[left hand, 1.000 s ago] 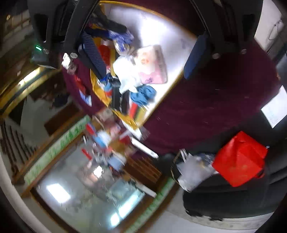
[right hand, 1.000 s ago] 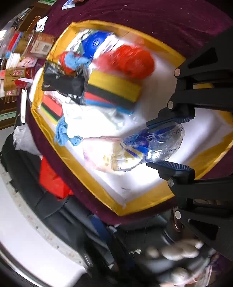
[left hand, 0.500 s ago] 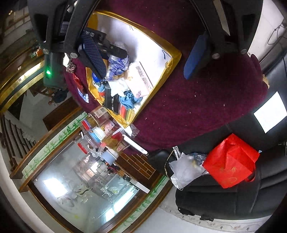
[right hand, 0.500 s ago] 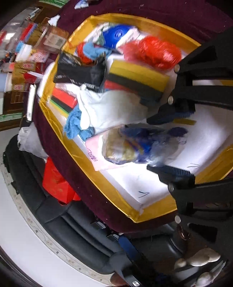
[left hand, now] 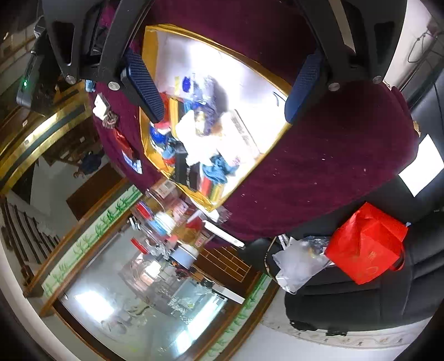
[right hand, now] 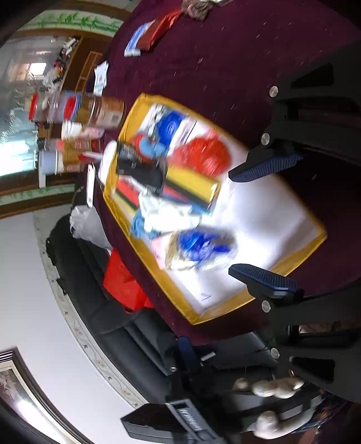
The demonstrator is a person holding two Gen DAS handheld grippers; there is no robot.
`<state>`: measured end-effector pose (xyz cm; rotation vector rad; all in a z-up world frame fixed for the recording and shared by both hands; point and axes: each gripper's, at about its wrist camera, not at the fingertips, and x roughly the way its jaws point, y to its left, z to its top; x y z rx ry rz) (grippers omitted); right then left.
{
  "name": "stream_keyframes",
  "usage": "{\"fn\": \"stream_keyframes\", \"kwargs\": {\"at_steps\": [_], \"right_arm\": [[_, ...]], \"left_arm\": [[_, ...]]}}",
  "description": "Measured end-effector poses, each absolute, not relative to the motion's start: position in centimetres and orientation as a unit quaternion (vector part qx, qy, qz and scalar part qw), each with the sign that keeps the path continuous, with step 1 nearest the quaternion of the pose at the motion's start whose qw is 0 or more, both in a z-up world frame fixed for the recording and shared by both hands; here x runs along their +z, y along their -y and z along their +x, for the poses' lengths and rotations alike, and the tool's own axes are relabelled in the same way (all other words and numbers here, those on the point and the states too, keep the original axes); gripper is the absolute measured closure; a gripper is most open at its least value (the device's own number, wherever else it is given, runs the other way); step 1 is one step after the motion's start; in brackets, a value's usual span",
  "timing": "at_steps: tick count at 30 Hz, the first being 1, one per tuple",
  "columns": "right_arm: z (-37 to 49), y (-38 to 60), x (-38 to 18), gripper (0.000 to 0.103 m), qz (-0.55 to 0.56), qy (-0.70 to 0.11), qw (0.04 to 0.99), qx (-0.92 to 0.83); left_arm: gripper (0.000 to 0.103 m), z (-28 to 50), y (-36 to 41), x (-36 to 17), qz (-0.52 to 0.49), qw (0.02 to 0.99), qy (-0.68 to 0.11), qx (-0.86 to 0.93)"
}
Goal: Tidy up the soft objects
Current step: 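Lower the plastic bag and pink tissue pack into the tray and open both tools, then move both open tools back over the table items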
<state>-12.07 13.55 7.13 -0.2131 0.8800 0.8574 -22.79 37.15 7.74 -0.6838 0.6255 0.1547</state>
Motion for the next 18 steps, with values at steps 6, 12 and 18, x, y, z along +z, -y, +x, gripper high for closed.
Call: {"fn": "stream_keyframes", "kwargs": {"at_steps": [6, 12, 18], "right_arm": [[-12.5, -8.1, 6.5, 0.041, -0.083, -0.404, 0.833, 0.370], [-12.2, -1.1, 5.8, 0.036, -0.031, -0.403, 0.857, 0.318], [-11.6, 6.2, 4.2, 0.035, 0.023, -0.412, 0.874, 0.255]], "left_arm": [[0.012, -22.3, -34.1, 8.8, -0.279, 0.905, -0.313, 0.071], [0.012, -21.2, -30.6, 9.0, -0.239, 0.911, -0.334, 0.036], [0.012, -20.2, -27.3, 8.8, -0.213, 0.911, -0.353, 0.010]]}}
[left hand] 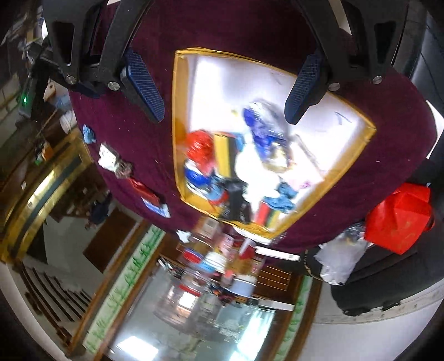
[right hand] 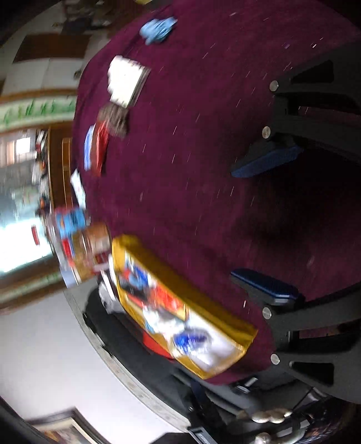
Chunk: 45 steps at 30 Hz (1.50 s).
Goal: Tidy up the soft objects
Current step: 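Move both open tools back over the table items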
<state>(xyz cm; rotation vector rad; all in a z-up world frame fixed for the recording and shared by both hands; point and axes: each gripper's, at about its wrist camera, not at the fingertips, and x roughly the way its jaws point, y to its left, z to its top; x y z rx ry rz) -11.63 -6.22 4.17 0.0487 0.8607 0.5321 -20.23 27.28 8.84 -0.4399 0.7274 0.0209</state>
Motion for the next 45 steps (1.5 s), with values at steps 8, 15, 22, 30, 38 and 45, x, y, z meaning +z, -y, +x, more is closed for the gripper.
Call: {"fn": "stream_keyframes", "kwargs": {"at_steps": [8, 15, 22, 30, 38, 45], "right_arm": [[-11.8, 13.4, 2.7, 0.036, 0.086, -0.405, 0.891, 0.187], [-10.1, 16.8, 3.6, 0.036, 0.077, -0.394, 0.904, 0.145], [-0.6, 19.5, 6.7, 0.036, 0.090, -0.376, 0.918, 0.084], [12.6, 19.6, 5.9, 0.036, 0.123, -0.408, 0.902, 0.069], [15.4, 16.1, 2.2, 0.038, 0.158, -0.502, 0.819, 0.229], [6.0, 13.2, 5.3, 0.035, 0.084, -0.463, 0.823, 0.318]], "left_arm": [[0.012, -19.0, -22.2, 8.6, -0.171, 0.910, -0.376, -0.036], [0.012, -18.1, -17.8, 7.8, -0.137, 0.902, -0.401, -0.077], [0.012, -17.4, -14.1, 6.9, -0.113, 0.892, -0.422, -0.118], [0.012, -17.2, -12.8, 6.5, -0.095, 0.885, -0.438, -0.127], [0.012, -16.9, -14.1, 6.5, -0.105, 0.882, -0.445, -0.113], [0.012, -15.5, -14.3, 5.8, -0.134, 0.875, -0.447, -0.128]]}}
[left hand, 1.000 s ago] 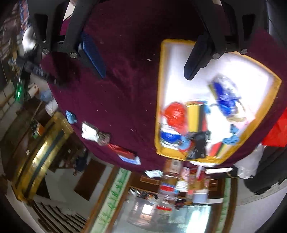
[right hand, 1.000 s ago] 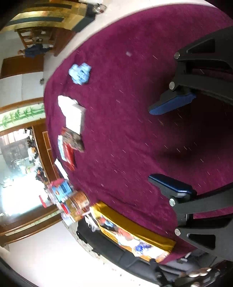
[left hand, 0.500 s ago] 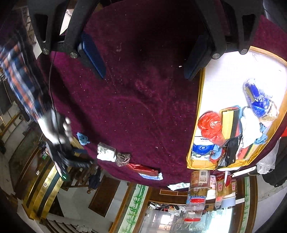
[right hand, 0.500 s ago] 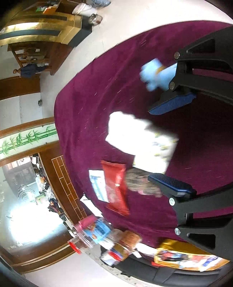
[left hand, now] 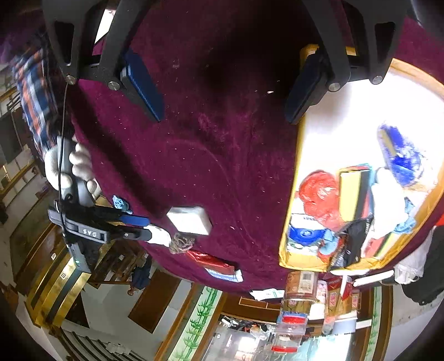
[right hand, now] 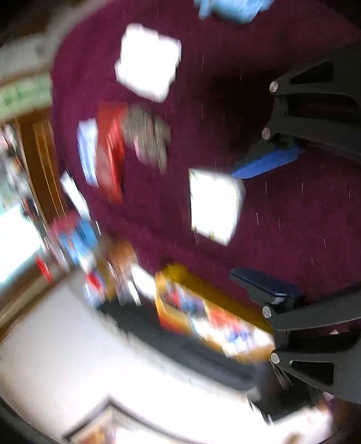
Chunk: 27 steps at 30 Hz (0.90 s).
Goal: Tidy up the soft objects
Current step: 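Grasp the brown knitted yarn ball with the right tool and lift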
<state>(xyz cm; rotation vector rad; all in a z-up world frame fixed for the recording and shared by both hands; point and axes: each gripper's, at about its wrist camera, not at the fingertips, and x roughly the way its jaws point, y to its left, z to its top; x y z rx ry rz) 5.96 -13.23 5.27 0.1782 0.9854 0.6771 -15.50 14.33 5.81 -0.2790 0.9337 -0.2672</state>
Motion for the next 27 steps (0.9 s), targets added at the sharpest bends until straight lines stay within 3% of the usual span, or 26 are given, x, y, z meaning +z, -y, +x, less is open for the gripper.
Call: {"fn": "stream_keyframes", "kwargs": {"at_steps": [9, 16, 18, 27], "right_arm": [[9.8, 13.0, 4.6, 0.034, 0.094, -0.419, 0.889, 0.158], [17.5, 10.7, 1.7, 0.035, 0.096, -0.482, 0.864, 0.111], [18.0, 10.5, 0.7, 0.063, 0.097, -0.492, 0.858, 0.112], [7.6, 15.4, 3.4, 0.064, 0.158, -0.428, 0.878, 0.147]], "left_arm": [[0.012, -16.9, -13.7, 6.8, -0.129, 0.879, -0.437, -0.138], [0.012, -17.5, -14.4, 7.5, -0.131, 0.883, -0.431, -0.135], [0.012, -17.4, -14.6, 7.9, -0.127, 0.885, -0.427, -0.133], [0.012, -12.8, -13.4, 8.1, -0.138, 0.877, -0.438, -0.140]]}}
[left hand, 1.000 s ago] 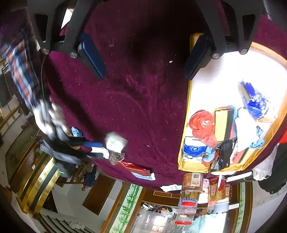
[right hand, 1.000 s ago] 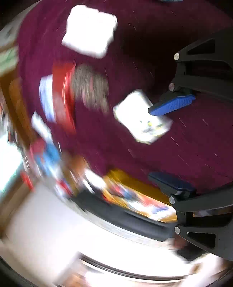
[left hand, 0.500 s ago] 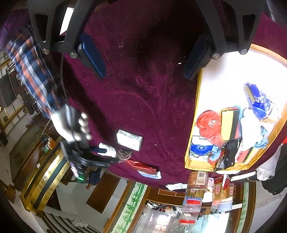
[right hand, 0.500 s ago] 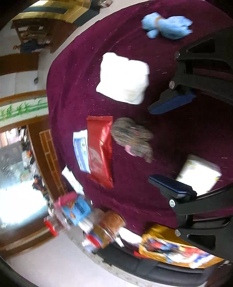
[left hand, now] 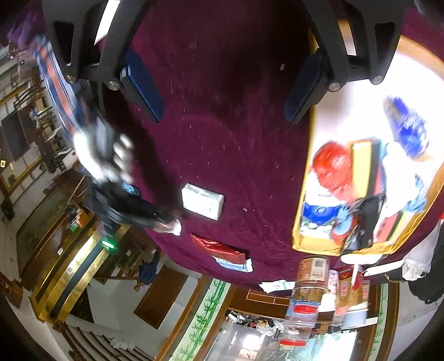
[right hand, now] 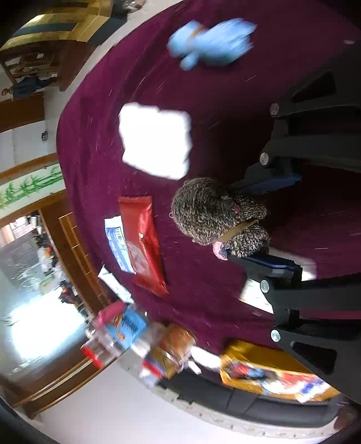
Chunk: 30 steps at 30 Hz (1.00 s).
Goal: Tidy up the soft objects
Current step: 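Grasp the brown knitted yarn ball with the right tool and lift, then grasp the lemon-print tissue pack with left tool while right tool holds the yarn ball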
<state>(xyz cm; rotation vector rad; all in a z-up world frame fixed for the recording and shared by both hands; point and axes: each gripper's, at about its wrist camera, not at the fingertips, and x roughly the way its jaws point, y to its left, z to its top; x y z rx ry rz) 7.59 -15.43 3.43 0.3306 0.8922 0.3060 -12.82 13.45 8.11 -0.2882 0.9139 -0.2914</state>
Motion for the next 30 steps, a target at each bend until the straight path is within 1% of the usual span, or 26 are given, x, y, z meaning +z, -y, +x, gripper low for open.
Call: {"fn": "stream_keyframes", "kwargs": {"at_steps": [2, 6, 8, 12, 16, 19, 20, 21, 24, 25, 26, 27, 29, 30], "right_arm": [[4.5, 17.3, 3.3, 0.064, 0.176, -0.412, 0.880, 0.155], [3.4, 19.0, 2.6, 0.064, 0.189, -0.400, 0.885, 0.147], [3.7, 19.6, 2.3, 0.064, 0.213, -0.400, 0.878, 0.157], [3.8, 19.7, 1.8, 0.064, 0.204, -0.408, 0.876, 0.154], [3.9, 20.0, 1.7, 0.064, 0.219, -0.406, 0.872, 0.164], [4.1, 20.1, 1.5, 0.064, 0.227, -0.412, 0.866, 0.169], [4.1, 20.2, 1.5, 0.064, 0.230, -0.414, 0.864, 0.172], [4.1, 20.2, 1.5, 0.064, 0.233, -0.415, 0.862, 0.176], [3.9, 20.0, 1.6, 0.064, 0.234, -0.411, 0.862, 0.182], [3.9, 20.0, 1.7, 0.064, 0.234, -0.409, 0.863, 0.183], [3.9, 20.0, 1.7, 0.064, 0.234, -0.409, 0.863, 0.183], [3.9, 20.0, 1.7, 0.064, 0.234, -0.409, 0.863, 0.183], [3.8, 20.0, 1.6, 0.064, 0.235, -0.409, 0.863, 0.183], [3.9, 20.0, 1.7, 0.064, 0.234, -0.409, 0.863, 0.182]], "left_arm": [[0.010, -10.9, -12.2, 8.0, -0.137, 0.876, -0.442, -0.136], [0.008, -6.1, -9.1, 7.3, -0.137, 0.873, -0.447, -0.139], [0.008, -3.7, -7.5, 6.7, -0.111, 0.878, -0.448, -0.124], [0.008, 0.2, -4.8, 5.1, -0.060, 0.887, -0.448, -0.098], [0.008, 3.2, -2.1, 4.1, -0.004, 0.898, -0.434, -0.075], [0.006, 4.9, 0.0, 3.1, 0.064, 0.901, -0.426, -0.049], [0.002, 5.4, 0.7, 2.6, 0.086, 0.901, -0.423, -0.040], [0.000, 5.7, 1.0, 2.4, 0.094, 0.901, -0.421, -0.039], [0.000, 6.1, 1.9, 1.8, 0.112, 0.900, -0.419, -0.045], [0.005, 6.3, 2.1, 1.5, 0.114, 0.894, -0.431, -0.050], [0.021, 6.2, 2.2, 1.2, 0.111, 0.888, -0.442, -0.058], [0.030, 6.3, 2.2, 1.1, 0.095, 0.885, -0.449, -0.076], [0.082, 6.2, 1.3, 1.5, 0.050, 0.876, -0.467, -0.106], [0.088, 6.2, 1.3, 1.6, 0.045, 0.876, -0.469, -0.103]]}}
